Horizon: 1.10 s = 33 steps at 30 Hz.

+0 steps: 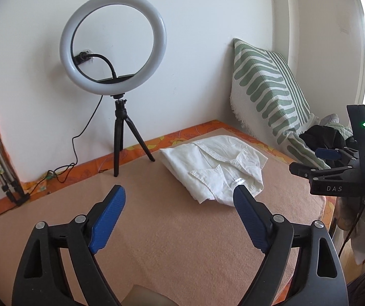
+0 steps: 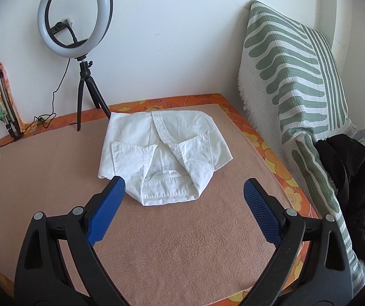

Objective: Fold small clothes

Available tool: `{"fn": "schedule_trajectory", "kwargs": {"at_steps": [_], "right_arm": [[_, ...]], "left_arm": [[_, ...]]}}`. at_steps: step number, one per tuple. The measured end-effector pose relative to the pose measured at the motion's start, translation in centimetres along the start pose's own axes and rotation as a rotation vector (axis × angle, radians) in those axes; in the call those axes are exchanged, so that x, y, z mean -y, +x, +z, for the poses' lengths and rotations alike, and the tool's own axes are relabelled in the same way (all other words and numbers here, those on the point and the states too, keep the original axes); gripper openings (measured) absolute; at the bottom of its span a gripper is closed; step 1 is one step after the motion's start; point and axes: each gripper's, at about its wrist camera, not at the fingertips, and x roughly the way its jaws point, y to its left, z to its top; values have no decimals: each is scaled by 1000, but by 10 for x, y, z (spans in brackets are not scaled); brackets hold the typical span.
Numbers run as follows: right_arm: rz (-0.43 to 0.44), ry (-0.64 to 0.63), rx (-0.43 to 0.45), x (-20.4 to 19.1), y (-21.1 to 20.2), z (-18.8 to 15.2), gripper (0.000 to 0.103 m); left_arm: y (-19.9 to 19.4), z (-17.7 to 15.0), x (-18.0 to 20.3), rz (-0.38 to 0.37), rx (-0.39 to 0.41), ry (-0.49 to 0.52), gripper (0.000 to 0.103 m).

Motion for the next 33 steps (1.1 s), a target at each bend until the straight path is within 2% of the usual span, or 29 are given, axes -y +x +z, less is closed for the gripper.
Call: {"fn": "schedule_trajectory", "kwargs": {"at_steps": [6,11,15,33], "right_arm": [[-42,-10,46,-18,-20,-18,100],[-25,32,59,-28,-26,-30,101],[-29,43,76,-37,-30,-39,101],[-9,17,97,-55,-32,-44,101]], "left_arm": [[-18,-26,0,1,-17,-2,95],[-31,-41,-3,3,-6,-20,96],[-36,-47,-5,0,-4,-29,102],[-46,-54,4,31,7,16,102]]}}
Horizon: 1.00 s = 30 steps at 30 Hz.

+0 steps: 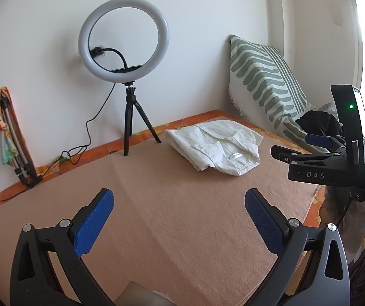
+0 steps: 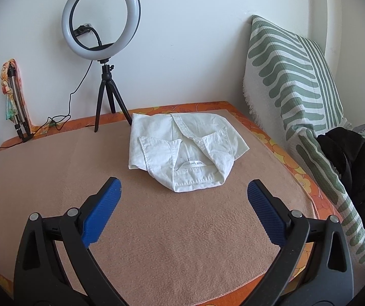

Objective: Fold small clothes

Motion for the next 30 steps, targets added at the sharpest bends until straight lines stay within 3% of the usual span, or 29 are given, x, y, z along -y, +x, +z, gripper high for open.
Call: {"fn": "schedule_trajectory", "kwargs": {"at_steps": [30], "right_arm": [[-4,-20,3,-10,-1,-2,101]], "left_arm": [[1,-3,-4,6,-9,-14,102]]}}
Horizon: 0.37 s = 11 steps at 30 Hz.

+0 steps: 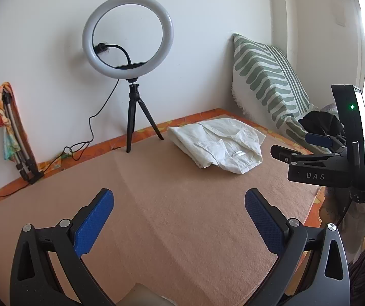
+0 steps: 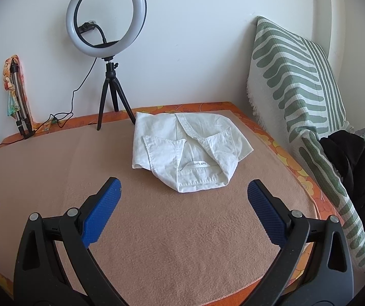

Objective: Fold small clothes

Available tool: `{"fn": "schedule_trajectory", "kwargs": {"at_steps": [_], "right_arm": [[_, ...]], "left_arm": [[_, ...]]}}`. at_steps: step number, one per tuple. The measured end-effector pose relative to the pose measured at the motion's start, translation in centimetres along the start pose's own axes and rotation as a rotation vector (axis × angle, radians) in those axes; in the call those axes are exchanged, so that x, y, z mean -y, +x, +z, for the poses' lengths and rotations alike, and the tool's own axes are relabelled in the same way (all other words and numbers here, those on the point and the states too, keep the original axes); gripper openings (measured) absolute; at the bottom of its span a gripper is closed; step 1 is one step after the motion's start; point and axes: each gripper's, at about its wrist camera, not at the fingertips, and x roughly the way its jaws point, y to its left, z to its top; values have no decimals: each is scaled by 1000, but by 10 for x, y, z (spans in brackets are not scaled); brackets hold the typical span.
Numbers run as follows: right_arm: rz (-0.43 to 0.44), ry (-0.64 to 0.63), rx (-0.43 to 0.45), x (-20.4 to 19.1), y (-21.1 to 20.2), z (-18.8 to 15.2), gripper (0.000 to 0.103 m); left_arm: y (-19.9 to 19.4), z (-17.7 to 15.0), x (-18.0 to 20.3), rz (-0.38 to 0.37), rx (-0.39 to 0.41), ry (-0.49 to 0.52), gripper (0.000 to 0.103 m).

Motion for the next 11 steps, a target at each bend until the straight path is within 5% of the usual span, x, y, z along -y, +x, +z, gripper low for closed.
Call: {"fn": "schedule_trajectory", "kwargs": {"at_steps": [11], "right_arm": [[-2,2,0,-4,0,-1,101]], "left_arm": [[-4,0,-2,-16,9,-7,102]]}}
